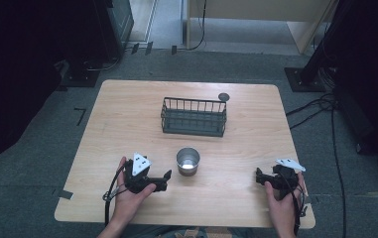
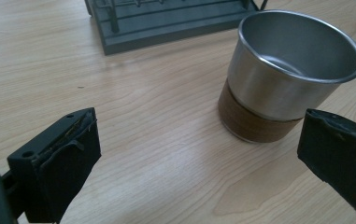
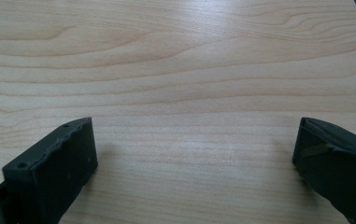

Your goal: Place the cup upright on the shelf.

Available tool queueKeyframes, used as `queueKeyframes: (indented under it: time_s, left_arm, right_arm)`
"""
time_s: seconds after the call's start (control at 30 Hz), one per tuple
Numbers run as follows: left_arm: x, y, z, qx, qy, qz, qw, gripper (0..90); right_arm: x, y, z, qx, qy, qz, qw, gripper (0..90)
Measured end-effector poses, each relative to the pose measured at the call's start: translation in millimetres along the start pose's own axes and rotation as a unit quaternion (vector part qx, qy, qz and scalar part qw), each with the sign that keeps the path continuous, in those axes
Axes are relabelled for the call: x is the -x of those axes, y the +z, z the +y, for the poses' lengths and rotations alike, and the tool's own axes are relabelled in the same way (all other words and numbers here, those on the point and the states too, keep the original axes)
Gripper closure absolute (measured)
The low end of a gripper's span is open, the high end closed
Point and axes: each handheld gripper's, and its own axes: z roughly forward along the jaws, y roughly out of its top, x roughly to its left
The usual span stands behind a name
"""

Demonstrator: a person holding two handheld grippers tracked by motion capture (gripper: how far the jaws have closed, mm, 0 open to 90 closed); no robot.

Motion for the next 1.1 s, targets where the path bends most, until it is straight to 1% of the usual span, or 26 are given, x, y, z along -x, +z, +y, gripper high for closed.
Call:
queueKeyframes:
  time_s: [0.13,0.23,0.33,0.37,0.47,0.53,0.63,0.8,0.83,0.9,1.03,1.1]
  left_arm:
    - [8.5,5.4,0.0,0.001,0.008,-0.013,0.9999,0.0]
    - [14.1,10.8,0.3,0.003,0.011,-0.028,0.9995,0.0]
    - [19.7,17.7,1.6,0.009,0.008,-0.048,0.9988,0.0]
    - [21.8,20.1,2.2,0.011,0.01,-0.052,0.9985,0.0]
    - [28.2,27.6,3.2,0.012,0.016,-0.06,0.998,0.0]
    - [32.7,33.1,3.7,0.011,0.016,-0.062,0.9979,0.0]
    - [39.6,41.1,5.1,0.008,0.023,-0.061,0.9978,0.0]
    - [48.9,52.7,8.8,0.009,0.031,-0.055,0.9979,0.0]
    - [50.9,55.0,9.6,0.008,0.034,-0.054,0.998,0.0]
    - [54.3,59.7,11.2,0.005,0.037,-0.042,0.9984,0.0]
    - [56.7,66.4,13.8,0.001,0.028,-0.037,0.9989,0.1]
    - [58.1,68.4,14.5,0.003,0.025,-0.026,0.9993,3.8]
  right_arm:
    - [0.0,0.0,0.0,0.0,0.0,0.0,1.0,0.0]
    - [0.0,0.0,0.0,0.0,0.0,0.0,1.0,0.0]
    - [0.0,0.0,0.0,0.0,0.0,0.0,1.0,0.0]
    - [0.0,0.0,0.0,0.0,0.0,0.0,1.0,0.0]
    - [0.0,0.0,0.0,0.0,0.0,0.0,1.0,0.0]
    - [0.0,0.0,0.0,0.0,0.0,0.0,1.0,0.0]
    - [0.0,0.0,0.0,0.0,0.0,0.0,1.0,0.0]
    - [0.0,0.0,0.0,0.0,0.0,0.0,1.0,0.0]
    - [0.0,0.0,0.0,0.0,0.0,0.0,1.0,0.0]
    - [0.0,0.0,0.0,0.0,0.0,0.0,1.0,0.0]
    - [0.0,0.0,0.0,0.0,0.0,0.0,1.0,0.0]
    - [0.0,0.0,0.0,0.0,0.0,0.0,1.0,0.0]
